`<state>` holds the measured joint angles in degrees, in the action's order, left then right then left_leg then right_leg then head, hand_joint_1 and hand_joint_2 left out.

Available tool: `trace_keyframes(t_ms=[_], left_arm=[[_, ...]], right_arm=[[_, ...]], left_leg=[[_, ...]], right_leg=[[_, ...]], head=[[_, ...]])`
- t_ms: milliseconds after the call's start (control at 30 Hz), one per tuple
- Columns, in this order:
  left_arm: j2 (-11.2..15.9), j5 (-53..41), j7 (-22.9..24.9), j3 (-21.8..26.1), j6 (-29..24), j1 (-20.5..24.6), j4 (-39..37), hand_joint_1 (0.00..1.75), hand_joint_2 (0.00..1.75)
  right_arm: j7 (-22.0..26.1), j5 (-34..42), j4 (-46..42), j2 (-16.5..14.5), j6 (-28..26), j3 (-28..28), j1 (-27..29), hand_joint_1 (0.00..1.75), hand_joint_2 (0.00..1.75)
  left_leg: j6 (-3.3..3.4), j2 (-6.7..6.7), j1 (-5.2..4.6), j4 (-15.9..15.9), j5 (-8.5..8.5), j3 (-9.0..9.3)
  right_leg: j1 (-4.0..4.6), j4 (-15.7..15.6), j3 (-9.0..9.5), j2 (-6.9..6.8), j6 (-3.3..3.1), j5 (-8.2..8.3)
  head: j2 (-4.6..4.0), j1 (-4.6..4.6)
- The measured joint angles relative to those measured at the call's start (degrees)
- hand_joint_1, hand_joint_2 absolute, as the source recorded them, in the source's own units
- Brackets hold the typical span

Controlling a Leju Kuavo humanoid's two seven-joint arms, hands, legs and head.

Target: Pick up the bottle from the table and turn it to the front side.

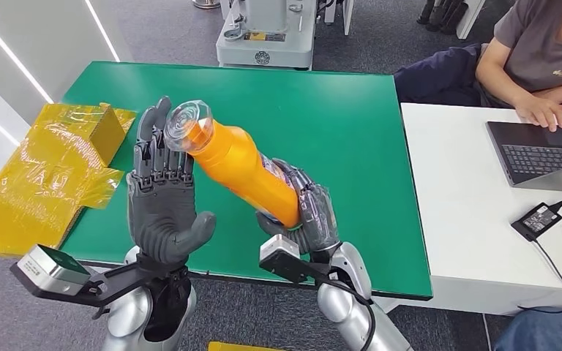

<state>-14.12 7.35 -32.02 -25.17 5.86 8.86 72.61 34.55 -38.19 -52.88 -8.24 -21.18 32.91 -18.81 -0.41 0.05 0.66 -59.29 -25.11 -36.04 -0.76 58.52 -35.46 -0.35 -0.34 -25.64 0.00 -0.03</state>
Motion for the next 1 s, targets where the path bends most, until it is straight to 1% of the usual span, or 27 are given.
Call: trace_keyframes(t_ms=[200,533,1000], left_arm=[[0.00,0.37,-0.02,0.50,0.07,-0.06,-0.39,0.00,1.75],[-0.08,0.76,-0.33,1.27,0.10,-0.17,-0.77,0.00,1.75],[-0.21,0.08,-0.32,2.47,0.86,-0.41,-0.77,0.00,1.75]], right_arm=[[-0.57,-1.04,1.15,0.02,1.40,-0.02,-0.32,1.75,1.75],[1.69,-2.31,2.65,0.02,1.79,-0.05,-1.40,1.75,1.75],[2.27,-3.10,0.28,0.02,3.55,0.31,-0.85,1.75,1.75]], left_leg=[[0.00,0.00,0.00,0.00,0.00,0.00],[0.00,0.00,0.00,0.00,0.00,0.00],[0.00,0.00,0.00,0.00,0.00,0.00]], right_leg=[[0.00,0.00,0.00,0.00,0.00,0.00],[0.00,0.00,0.00,0.00,0.00,0.00],[0.00,0.00,0.00,0.00,0.00,0.00]], head=[[0.00,0.01],[0.00,0.01],[0.00,0.01]])
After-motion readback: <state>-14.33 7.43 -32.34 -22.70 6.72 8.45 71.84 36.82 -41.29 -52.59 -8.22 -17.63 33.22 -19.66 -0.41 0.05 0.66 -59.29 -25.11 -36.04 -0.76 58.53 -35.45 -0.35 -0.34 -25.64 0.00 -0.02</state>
